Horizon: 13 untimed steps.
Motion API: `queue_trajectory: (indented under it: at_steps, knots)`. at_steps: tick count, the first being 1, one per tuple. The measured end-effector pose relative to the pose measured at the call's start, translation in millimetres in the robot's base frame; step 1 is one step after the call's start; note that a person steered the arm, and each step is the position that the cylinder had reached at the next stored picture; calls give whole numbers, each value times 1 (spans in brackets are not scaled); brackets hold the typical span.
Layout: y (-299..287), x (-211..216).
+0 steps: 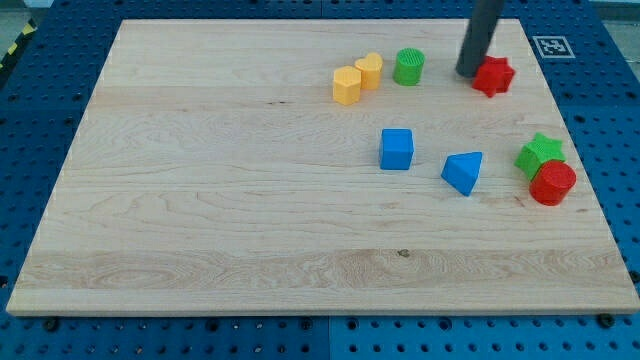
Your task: Place the red star at the top right of the green star
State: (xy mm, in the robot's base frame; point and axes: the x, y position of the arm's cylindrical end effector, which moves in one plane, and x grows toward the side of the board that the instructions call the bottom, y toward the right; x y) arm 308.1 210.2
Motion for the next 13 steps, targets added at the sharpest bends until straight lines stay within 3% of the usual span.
queue_trajectory:
  at_steps: [1, 2, 3, 4, 6, 11, 12, 13]
  knots:
    - [18, 30]
    - [-4, 6]
    - [11, -36]
    - [52, -22]
    - [52, 61]
    - [54, 79]
    - [54, 51]
    - [49, -13]
